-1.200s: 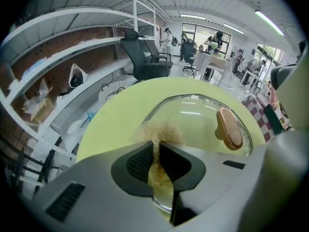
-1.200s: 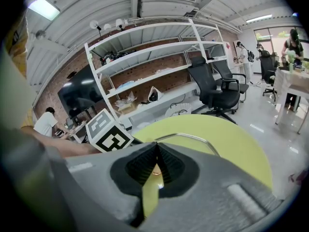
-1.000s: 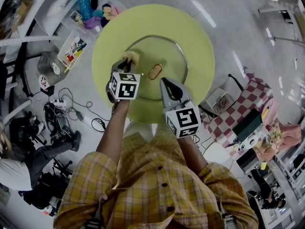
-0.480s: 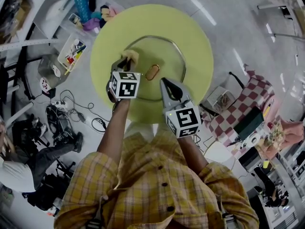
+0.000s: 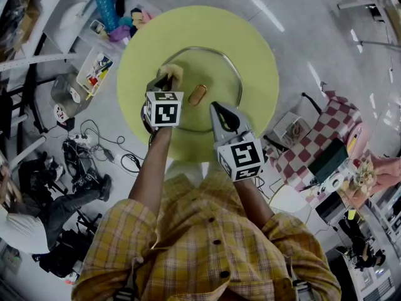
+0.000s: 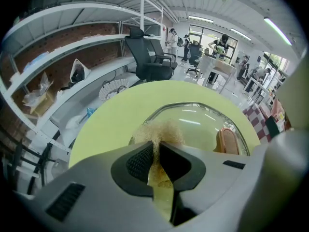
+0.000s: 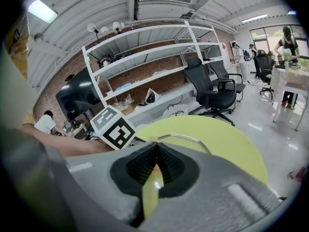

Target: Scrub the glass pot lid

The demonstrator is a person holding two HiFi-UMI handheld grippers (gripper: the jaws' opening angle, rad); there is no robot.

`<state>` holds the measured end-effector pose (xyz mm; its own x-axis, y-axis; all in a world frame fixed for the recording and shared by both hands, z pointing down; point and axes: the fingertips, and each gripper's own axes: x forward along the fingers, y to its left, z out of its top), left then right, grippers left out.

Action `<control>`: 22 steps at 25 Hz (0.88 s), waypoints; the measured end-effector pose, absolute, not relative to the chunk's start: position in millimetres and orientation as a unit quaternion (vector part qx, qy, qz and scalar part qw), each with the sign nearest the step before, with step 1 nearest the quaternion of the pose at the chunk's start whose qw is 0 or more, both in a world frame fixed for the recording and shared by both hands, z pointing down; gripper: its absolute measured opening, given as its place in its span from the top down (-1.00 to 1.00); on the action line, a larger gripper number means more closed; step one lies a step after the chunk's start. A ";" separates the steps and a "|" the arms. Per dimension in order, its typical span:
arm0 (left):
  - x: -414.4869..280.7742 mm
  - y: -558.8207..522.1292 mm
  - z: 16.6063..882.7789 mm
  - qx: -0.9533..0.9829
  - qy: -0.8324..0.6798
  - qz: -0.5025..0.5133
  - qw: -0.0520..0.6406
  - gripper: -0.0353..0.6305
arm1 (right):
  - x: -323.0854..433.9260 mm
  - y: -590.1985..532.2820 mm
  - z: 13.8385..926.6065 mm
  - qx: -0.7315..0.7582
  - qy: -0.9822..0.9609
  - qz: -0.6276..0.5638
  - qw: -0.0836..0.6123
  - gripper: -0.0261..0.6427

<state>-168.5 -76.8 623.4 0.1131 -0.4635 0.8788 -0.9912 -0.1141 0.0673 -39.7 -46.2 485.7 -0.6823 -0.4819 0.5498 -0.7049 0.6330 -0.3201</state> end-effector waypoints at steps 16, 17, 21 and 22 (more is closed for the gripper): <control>-159.4 -85.0 621.0 0.648 -0.559 0.363 0.369 0.76 | -31.4 -50.5 484.4 0.342 -0.878 0.265 0.202 0.93; -159.1 -85.7 621.4 0.648 -0.558 0.364 0.369 0.76 | -32.1 -50.4 483.8 0.342 -0.879 0.265 0.202 0.93; -157.0 -87.6 622.4 0.648 -0.555 0.367 0.372 0.76 | -34.3 -50.2 482.3 0.338 -0.880 0.262 0.205 0.93; -156.2 -87.8 622.4 0.648 -0.554 0.370 0.369 0.76 | -34.8 -48.4 482.5 0.335 -0.881 0.260 0.208 0.93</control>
<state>-156.2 -87.8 622.4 0.1129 -0.4451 0.8883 -0.9911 -0.1140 0.0689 -34.8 -48.4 482.5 -0.6884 -0.4822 0.5418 -0.6993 0.6396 -0.3191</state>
